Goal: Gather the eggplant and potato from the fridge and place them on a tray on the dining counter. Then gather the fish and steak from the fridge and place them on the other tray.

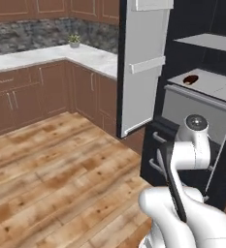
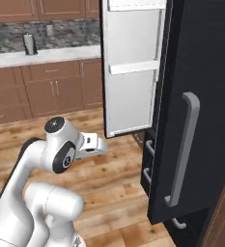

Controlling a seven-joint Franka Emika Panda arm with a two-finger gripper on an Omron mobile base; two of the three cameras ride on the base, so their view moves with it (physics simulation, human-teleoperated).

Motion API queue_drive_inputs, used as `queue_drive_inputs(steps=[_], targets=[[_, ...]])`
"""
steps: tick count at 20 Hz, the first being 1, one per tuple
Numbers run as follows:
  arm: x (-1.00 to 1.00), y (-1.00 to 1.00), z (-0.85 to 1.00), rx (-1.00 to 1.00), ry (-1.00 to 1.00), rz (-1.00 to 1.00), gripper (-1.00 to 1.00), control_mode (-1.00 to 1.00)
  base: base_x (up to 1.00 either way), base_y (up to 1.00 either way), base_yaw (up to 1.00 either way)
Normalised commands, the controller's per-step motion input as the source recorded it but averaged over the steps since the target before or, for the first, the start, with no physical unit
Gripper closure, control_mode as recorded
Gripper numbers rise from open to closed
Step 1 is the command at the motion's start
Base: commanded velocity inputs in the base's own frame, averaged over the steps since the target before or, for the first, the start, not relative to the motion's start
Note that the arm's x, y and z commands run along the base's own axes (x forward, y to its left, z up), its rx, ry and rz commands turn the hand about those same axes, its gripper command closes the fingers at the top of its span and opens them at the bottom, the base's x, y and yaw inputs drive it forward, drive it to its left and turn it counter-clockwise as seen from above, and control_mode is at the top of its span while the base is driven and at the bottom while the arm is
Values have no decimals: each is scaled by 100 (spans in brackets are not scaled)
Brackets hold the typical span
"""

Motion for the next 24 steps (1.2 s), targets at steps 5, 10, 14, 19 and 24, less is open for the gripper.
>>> queue_drive_inputs(steps=[5,10,14,19,24], targets=[[0,0,0,0,0,0,-100,100,49,0,-40],[0,0,0,0,0,0,-100,100,66,5,-40],[0,0,0,0,0,0,-100,100,83,23,-40],[0,0,0,0,0,0,-100,100,65,4,-42],[0,0,0,0,0,0,-100,100,69,14,-40]])
